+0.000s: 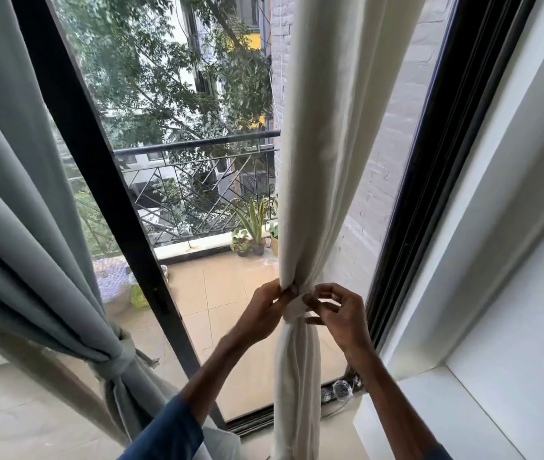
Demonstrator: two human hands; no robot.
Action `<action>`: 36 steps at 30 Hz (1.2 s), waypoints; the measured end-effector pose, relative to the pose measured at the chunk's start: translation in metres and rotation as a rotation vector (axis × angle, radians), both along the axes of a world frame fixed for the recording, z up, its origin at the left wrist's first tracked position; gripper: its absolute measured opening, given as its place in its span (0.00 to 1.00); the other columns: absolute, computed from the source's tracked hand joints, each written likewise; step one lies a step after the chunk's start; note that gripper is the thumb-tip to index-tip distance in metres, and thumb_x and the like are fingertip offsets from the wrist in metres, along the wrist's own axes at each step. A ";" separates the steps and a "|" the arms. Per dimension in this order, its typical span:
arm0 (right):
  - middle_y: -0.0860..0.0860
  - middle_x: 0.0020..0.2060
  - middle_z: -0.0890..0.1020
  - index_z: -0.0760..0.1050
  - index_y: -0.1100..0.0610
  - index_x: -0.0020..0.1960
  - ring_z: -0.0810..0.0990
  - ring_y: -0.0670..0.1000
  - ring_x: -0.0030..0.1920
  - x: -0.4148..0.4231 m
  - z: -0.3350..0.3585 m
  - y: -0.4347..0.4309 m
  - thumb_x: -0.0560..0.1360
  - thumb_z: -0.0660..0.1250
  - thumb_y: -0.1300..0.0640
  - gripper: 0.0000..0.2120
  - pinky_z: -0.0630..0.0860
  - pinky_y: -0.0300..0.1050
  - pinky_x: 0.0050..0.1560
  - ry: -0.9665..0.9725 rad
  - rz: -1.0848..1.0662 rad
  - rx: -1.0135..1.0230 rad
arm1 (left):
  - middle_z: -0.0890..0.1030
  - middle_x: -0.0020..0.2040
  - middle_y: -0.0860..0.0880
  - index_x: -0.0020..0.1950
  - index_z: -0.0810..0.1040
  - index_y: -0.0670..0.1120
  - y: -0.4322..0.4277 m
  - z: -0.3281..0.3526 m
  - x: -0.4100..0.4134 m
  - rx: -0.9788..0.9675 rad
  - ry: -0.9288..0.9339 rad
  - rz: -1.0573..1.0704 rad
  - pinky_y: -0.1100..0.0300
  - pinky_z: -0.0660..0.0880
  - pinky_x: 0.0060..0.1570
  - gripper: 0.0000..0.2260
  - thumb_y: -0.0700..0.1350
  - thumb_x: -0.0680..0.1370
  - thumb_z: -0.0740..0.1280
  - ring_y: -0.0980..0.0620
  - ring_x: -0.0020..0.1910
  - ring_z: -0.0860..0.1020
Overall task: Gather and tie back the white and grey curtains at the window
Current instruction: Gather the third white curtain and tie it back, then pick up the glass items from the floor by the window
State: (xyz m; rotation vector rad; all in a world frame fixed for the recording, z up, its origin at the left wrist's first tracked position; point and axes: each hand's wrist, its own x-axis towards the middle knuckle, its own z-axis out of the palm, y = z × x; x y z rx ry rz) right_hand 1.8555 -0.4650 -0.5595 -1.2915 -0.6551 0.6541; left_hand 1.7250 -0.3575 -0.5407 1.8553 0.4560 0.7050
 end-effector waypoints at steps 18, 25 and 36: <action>0.59 0.45 0.84 0.80 0.62 0.57 0.85 0.56 0.43 0.030 0.003 0.006 0.67 0.78 0.60 0.20 0.85 0.53 0.46 0.056 0.318 -0.087 | 0.81 0.33 0.54 0.38 0.78 0.52 -0.004 0.001 0.017 0.124 0.098 0.260 0.60 0.73 0.34 0.09 0.51 0.78 0.71 0.60 0.33 0.77; 0.58 0.50 0.86 0.81 0.62 0.59 0.86 0.55 0.48 0.056 -0.045 -0.012 0.74 0.73 0.65 0.13 0.83 0.45 0.43 0.008 0.238 -0.241 | 0.61 0.77 0.38 0.79 0.55 0.39 -0.029 -0.074 0.002 -0.110 0.710 0.365 0.45 0.60 0.74 0.47 0.74 0.74 0.53 0.41 0.76 0.61; 0.62 0.45 0.86 0.82 0.66 0.53 0.84 0.53 0.39 0.152 -0.202 -0.093 0.78 0.67 0.68 0.07 0.79 0.39 0.35 0.310 -0.104 -0.566 | 0.85 0.49 0.46 0.45 0.81 0.48 -0.126 -0.227 0.140 -0.192 1.133 -0.090 0.54 0.79 0.54 0.24 0.66 0.68 0.58 0.47 0.52 0.83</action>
